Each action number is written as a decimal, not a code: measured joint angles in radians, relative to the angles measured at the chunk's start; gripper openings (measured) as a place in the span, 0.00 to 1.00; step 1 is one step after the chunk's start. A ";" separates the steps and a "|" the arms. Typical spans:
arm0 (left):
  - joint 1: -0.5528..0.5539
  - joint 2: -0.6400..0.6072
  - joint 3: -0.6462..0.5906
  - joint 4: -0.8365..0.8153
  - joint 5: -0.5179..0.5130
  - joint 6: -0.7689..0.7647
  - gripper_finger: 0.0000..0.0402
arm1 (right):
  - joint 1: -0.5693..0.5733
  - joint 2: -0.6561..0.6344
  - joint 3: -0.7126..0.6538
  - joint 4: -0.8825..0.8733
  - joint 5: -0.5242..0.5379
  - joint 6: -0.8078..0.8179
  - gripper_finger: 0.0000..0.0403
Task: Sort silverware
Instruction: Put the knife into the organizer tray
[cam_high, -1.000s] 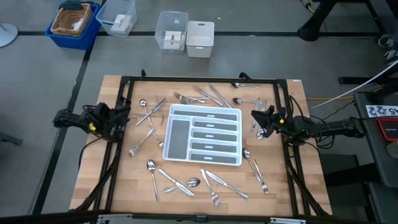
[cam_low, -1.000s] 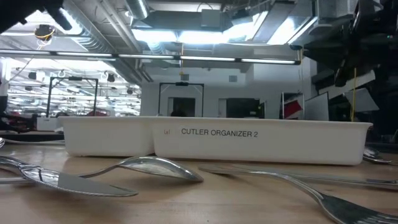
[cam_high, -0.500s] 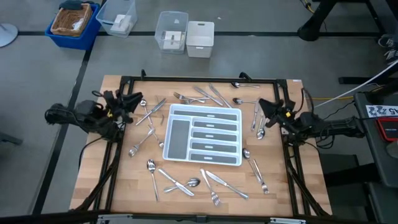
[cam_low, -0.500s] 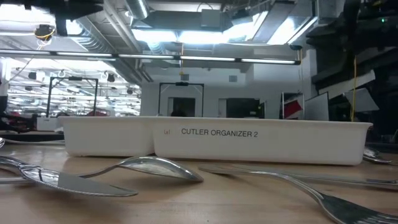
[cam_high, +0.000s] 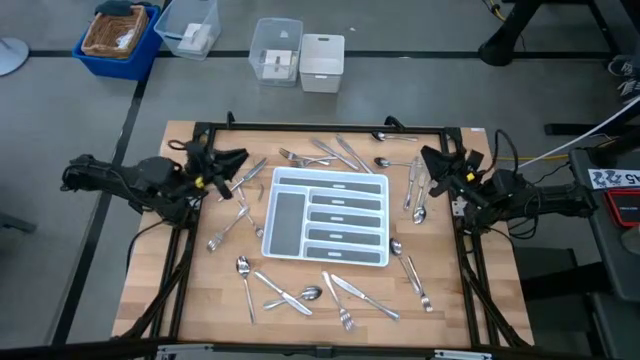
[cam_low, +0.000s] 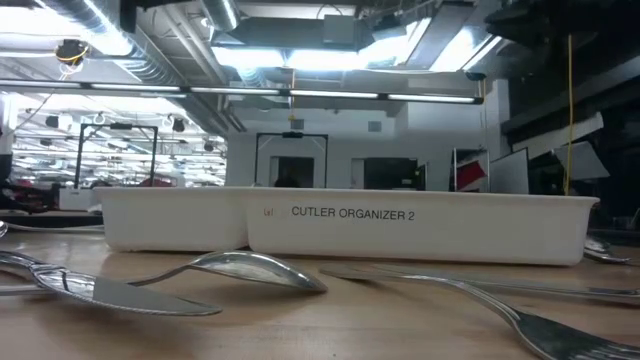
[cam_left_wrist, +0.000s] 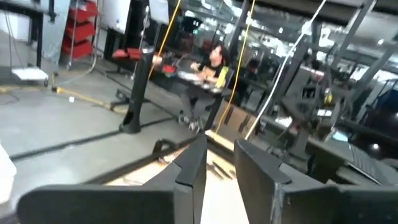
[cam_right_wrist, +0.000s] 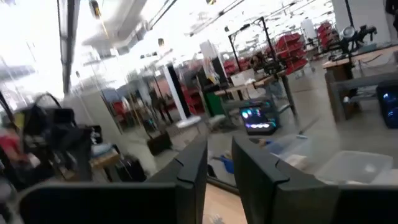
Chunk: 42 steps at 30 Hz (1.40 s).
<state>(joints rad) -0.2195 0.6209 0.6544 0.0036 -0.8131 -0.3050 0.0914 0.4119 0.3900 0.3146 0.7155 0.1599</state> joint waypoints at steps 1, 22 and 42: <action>0.000 0.022 0.000 0.001 0.001 -0.008 0.18 | 0.000 0.026 0.027 -0.024 0.000 -0.011 0.19; 0.376 0.287 0.000 0.162 0.338 -0.125 0.18 | -0.178 0.379 0.253 -0.115 -0.137 0.047 0.19; 0.793 0.287 0.000 -0.622 0.851 0.034 0.18 | -0.563 0.588 0.272 -0.160 -0.718 0.214 0.19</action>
<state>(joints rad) 0.5733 0.9077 0.6544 -0.6188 0.0374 -0.2710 -0.4715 1.0000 0.6624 0.1543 -0.0021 0.3740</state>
